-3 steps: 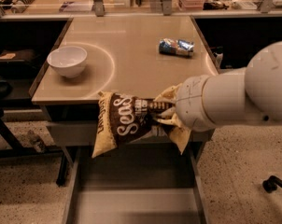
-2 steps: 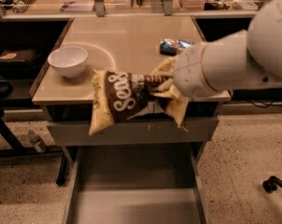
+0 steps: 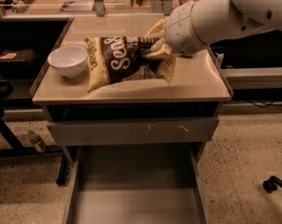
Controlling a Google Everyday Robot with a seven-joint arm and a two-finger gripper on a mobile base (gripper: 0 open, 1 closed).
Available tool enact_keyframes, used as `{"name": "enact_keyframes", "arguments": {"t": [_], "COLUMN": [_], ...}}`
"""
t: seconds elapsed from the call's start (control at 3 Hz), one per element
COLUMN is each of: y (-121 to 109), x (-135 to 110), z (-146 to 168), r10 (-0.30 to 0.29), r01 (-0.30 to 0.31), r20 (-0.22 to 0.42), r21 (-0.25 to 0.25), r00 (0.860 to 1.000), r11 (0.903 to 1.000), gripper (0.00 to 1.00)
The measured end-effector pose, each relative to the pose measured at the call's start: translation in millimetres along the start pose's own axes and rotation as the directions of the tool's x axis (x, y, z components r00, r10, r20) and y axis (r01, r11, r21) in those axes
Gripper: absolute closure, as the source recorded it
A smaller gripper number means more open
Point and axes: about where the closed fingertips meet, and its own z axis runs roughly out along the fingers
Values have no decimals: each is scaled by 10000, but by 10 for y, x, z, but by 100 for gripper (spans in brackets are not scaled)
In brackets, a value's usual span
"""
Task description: Pick brown chip bag from middle drawer and place on counter
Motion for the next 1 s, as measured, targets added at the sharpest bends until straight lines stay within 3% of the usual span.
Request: {"name": "enact_keyframes", "arguments": {"t": [0.33, 0.67, 1.0], "y": [-259, -491, -639], "x": [147, 386, 695], "z": [263, 468, 519], "r10": [298, 783, 1677], "r01": [-294, -783, -1655], "r20": [439, 342, -266], "r21": [-99, -3, 707], "r00": [9986, 9963, 9855], "r11": [9995, 9969, 9837], "gripper": [100, 100, 100]}}
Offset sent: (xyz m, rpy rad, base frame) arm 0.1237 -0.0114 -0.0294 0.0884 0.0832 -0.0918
